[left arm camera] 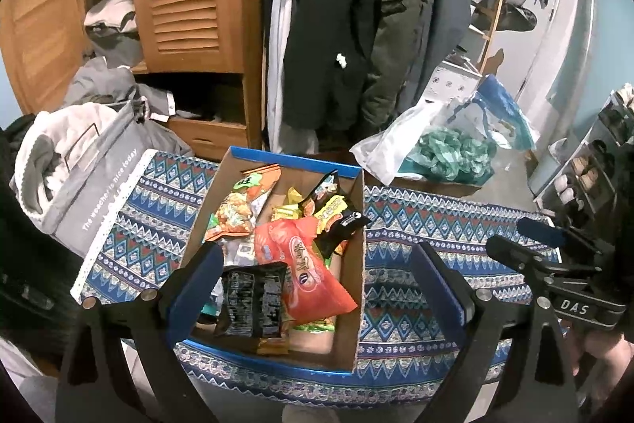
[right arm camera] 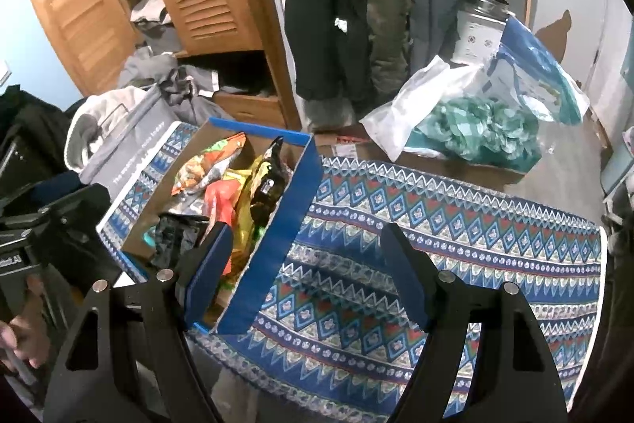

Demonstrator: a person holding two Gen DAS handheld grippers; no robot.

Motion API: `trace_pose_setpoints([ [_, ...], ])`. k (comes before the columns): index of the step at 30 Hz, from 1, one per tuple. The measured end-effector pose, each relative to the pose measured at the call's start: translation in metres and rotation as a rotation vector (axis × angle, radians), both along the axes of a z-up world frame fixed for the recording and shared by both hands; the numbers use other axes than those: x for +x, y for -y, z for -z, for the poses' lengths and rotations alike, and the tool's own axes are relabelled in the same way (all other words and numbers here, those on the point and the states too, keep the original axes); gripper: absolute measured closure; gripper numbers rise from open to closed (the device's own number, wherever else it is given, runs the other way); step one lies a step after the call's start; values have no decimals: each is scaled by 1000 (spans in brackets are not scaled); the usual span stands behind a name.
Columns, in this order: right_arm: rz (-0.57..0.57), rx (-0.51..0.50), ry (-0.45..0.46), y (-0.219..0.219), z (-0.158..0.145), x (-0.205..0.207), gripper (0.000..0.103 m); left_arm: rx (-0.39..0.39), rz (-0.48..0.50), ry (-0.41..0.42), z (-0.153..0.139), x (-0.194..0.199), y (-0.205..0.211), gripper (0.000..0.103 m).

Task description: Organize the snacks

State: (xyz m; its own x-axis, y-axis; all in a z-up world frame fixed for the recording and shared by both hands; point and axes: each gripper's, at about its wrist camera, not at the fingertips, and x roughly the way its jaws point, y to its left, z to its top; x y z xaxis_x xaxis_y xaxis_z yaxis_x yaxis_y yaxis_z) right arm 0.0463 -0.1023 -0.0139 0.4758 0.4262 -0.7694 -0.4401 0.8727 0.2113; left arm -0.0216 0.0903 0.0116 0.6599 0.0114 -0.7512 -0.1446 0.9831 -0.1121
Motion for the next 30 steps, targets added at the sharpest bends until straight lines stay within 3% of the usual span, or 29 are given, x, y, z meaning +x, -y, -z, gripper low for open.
trace_pose_setpoints([
  [30, 12, -11, -3, 4, 1, 2, 27, 0, -27, 6, -4, -1, -1, 7],
])
